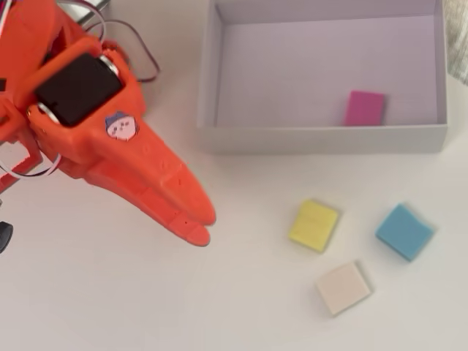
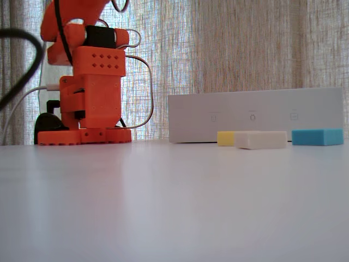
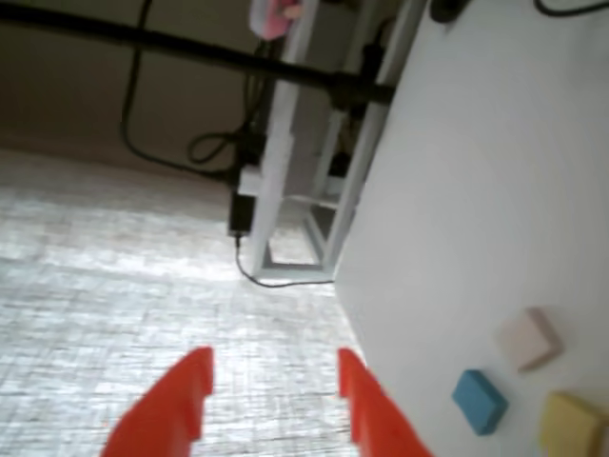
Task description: Grasp the pink cuboid and put it in the bin.
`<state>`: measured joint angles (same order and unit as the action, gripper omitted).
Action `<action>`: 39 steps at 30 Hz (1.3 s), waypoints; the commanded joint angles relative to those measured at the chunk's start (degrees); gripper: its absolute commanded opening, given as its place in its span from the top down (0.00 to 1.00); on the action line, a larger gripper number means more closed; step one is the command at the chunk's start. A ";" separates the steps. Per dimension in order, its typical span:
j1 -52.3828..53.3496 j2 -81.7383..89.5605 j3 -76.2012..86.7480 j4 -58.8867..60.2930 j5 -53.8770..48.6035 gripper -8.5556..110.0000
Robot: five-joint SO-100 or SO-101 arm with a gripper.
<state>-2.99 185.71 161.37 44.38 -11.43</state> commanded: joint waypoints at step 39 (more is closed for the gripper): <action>4.83 3.87 8.35 27.51 1.76 1.00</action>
<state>1.58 189.23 170.07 71.81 -9.84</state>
